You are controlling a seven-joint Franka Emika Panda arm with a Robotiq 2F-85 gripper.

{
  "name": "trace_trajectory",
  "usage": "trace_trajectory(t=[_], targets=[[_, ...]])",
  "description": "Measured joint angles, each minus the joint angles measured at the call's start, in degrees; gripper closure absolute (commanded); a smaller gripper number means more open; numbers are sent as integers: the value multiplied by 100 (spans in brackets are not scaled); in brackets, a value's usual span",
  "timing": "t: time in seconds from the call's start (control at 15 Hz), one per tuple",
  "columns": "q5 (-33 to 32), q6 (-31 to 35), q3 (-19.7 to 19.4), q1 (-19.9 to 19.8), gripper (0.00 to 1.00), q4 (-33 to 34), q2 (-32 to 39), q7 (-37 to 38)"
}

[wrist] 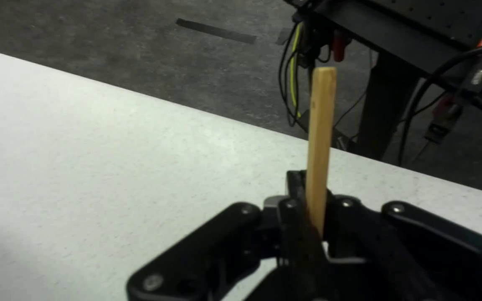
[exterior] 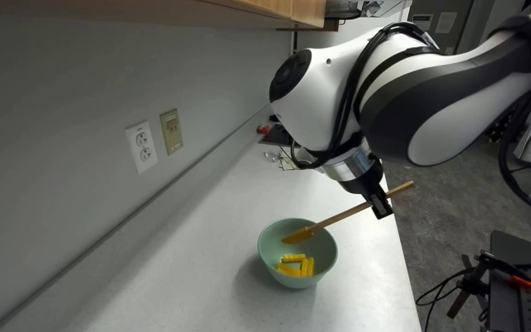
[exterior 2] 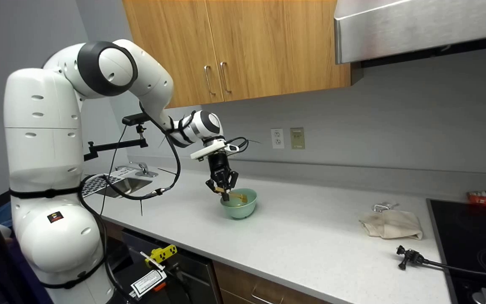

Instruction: Use the wooden spoon to stir the contents in the blue bowl

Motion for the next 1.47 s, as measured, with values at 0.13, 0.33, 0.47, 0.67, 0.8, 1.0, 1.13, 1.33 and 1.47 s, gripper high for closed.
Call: trace_trajectory(t=[0.13, 0.33, 0.47, 0.67, 0.8, 1.0, 1.13, 1.33, 1.47], targets=[[-346, 0, -11, 40, 98, 101, 131, 225], [-466, -31, -12, 83, 98, 189, 306, 368], [-446, -49, -5, 103, 98, 226, 400, 369], [-265, -49, 18, 107, 98, 287, 496, 344], [-37, -49, 21, 107, 98, 325, 506, 239], [196, -61, 21, 104, 98, 383, 506, 101], [288, -139, 22, 103, 98, 390, 506, -31], [463, -285, 27, 103, 98, 402, 508, -321], [511, -359, 27, 100, 98, 405, 521, -429]])
